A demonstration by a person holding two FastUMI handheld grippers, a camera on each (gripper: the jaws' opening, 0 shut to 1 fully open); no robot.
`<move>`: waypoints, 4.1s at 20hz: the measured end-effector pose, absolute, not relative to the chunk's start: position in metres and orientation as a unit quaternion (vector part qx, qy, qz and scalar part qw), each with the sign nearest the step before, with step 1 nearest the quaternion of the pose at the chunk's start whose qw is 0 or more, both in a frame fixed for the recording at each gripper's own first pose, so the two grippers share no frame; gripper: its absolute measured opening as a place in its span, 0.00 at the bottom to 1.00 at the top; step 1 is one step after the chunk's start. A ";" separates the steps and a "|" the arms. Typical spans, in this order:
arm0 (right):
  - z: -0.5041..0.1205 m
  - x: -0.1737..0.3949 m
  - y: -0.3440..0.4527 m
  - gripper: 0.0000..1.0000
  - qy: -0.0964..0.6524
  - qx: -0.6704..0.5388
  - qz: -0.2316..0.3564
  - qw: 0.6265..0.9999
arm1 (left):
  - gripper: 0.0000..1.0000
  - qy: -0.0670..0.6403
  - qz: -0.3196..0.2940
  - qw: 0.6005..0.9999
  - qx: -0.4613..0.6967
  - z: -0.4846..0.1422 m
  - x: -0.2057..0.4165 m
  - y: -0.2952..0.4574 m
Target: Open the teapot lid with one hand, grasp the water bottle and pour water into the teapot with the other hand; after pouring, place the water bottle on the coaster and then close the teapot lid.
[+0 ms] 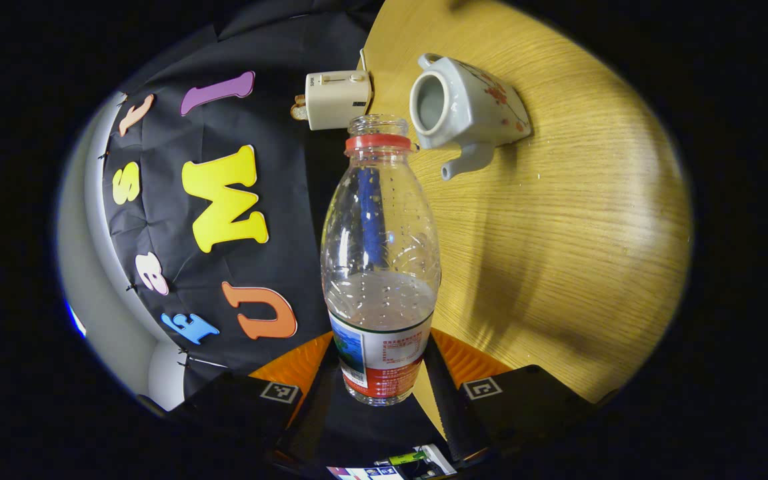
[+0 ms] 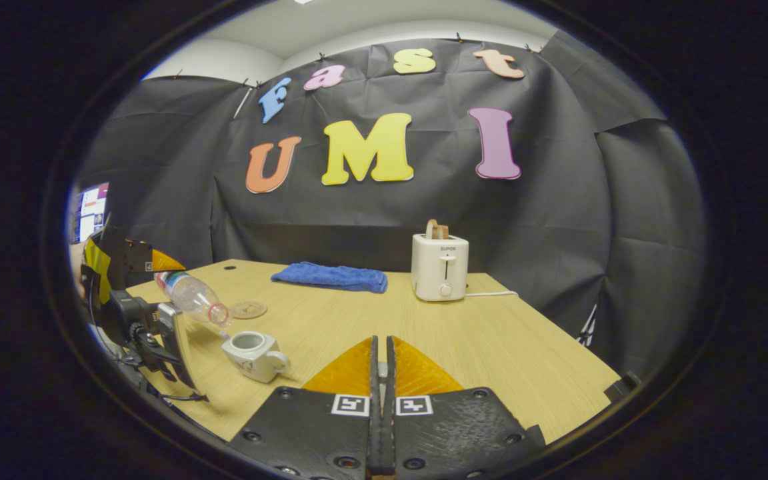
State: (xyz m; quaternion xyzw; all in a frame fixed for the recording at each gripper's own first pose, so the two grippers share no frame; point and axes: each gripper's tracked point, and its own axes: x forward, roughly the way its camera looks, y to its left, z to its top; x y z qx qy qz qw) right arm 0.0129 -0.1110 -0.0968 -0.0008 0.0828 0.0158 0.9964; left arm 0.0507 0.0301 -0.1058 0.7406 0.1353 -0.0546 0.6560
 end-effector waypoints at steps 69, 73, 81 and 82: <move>-0.097 0.005 -0.115 0.00 0.080 0.017 0.015 0.997 | 0.74 0.073 -0.073 0.696 0.710 -0.100 0.067 0.029; -0.088 0.004 -0.107 0.00 0.073 0.010 0.017 0.997 | 0.74 0.117 -0.072 0.827 0.545 -0.114 0.057 0.050; -0.079 0.005 -0.086 0.00 0.071 0.000 0.025 0.997 | 0.74 0.096 -0.044 0.982 0.158 -0.099 0.077 0.046; -0.077 0.005 -0.083 0.00 0.071 -0.003 0.027 0.997 | 0.74 0.080 -0.042 0.987 0.132 -0.094 0.077 0.045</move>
